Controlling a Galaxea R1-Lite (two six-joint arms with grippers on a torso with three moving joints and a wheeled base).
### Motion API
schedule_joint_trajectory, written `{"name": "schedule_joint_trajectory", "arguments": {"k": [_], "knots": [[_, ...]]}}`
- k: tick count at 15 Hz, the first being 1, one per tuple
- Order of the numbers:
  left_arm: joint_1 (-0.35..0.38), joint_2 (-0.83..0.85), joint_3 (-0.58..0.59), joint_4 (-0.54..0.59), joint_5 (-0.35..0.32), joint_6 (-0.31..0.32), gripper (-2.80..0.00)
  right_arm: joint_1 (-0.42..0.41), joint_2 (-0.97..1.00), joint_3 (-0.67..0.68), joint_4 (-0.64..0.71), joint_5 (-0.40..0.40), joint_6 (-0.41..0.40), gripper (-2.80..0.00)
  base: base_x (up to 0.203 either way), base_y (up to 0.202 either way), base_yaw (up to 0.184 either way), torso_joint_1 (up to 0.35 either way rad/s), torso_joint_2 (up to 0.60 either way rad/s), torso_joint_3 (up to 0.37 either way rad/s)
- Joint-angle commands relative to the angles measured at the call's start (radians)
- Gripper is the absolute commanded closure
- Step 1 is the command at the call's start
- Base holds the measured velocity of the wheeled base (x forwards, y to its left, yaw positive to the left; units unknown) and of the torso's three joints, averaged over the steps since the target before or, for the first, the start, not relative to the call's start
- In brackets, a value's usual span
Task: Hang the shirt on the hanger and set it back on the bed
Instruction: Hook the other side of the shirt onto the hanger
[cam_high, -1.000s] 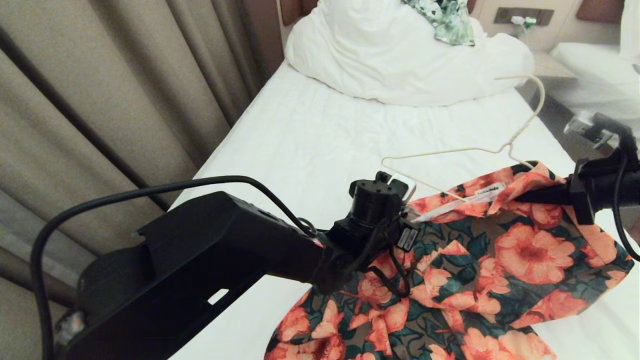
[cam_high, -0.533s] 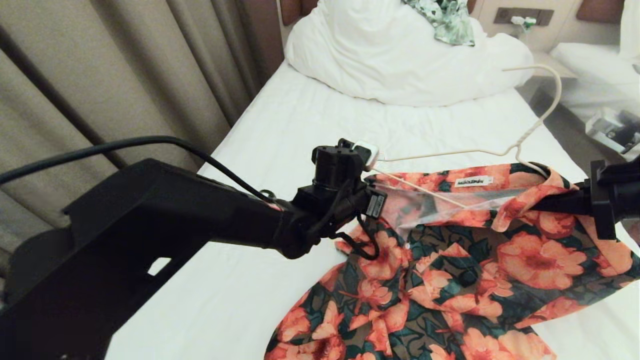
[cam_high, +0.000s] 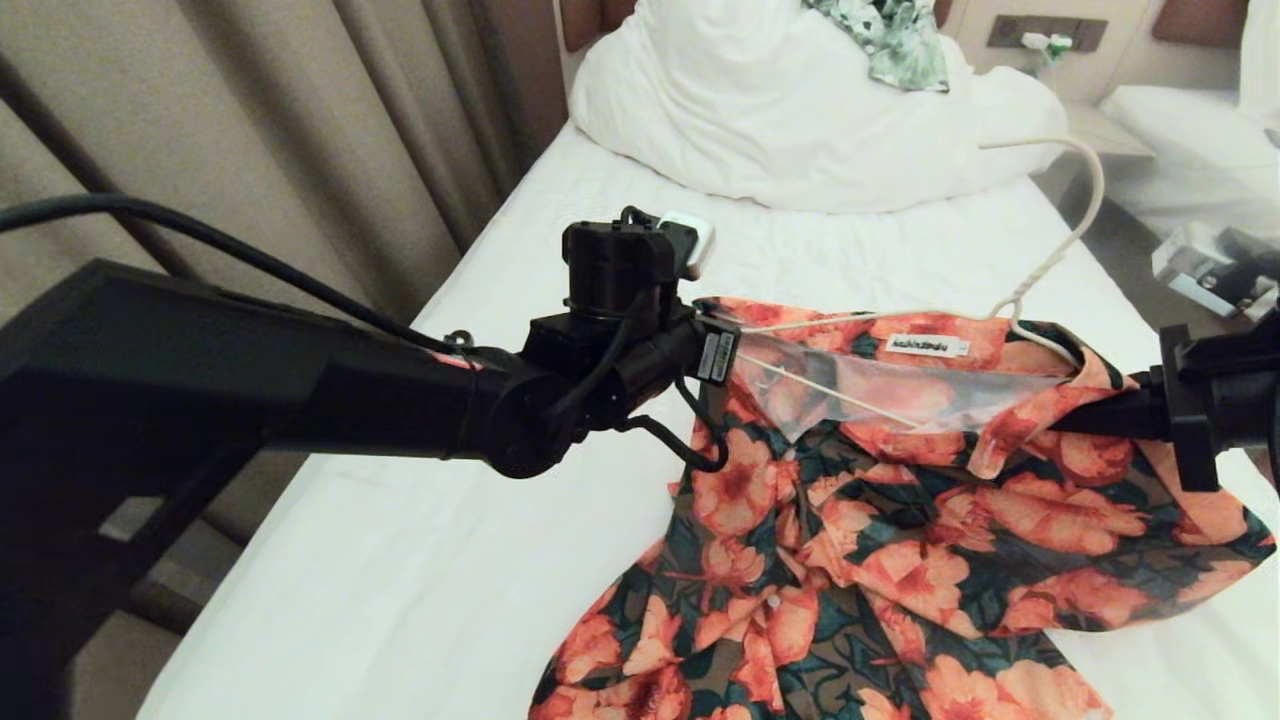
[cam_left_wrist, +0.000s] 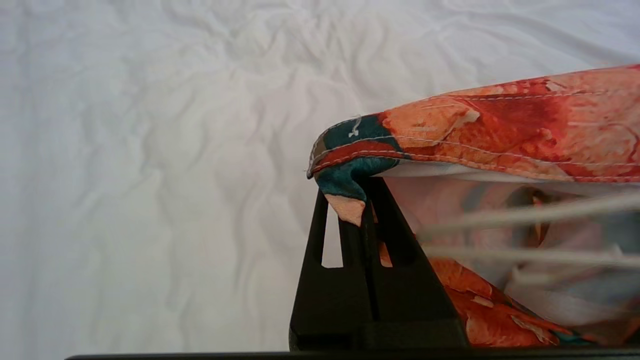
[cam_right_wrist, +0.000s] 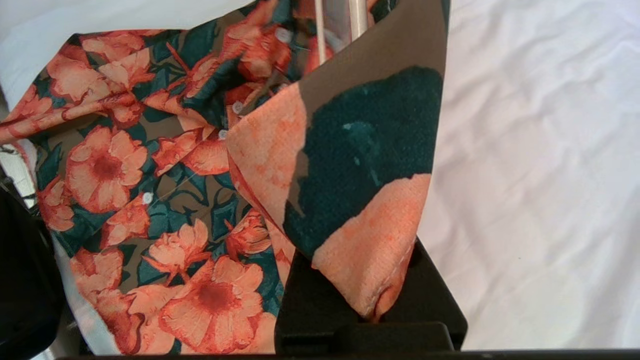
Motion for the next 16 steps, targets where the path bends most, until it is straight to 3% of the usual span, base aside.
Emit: {"name": "schedule_joint_trajectory", "arguments": {"k": [1,6,16], "knots": [[-0.001,-0.039,0.021,-0.004,0.007,0.017,0.00,-0.014,0.010,-0.008,0.002,0.003,-0.003,0.00,0.000,0.000,0.000,0.000,0.00,0.000],[-0.022,-0.077,0.022,-0.004,0.014,0.019,0.00,-0.030,0.028,-0.028,0.000,0.003,-0.002,0.00,0.000,0.000,0.000,0.000,0.00,0.000],[-0.225,-0.164,0.002,0.021,0.020,0.019,0.00,0.069,0.019,-0.096,0.002,0.008,0.018,0.00,0.000,0.000,0.000,0.000,0.00,0.000]]}}
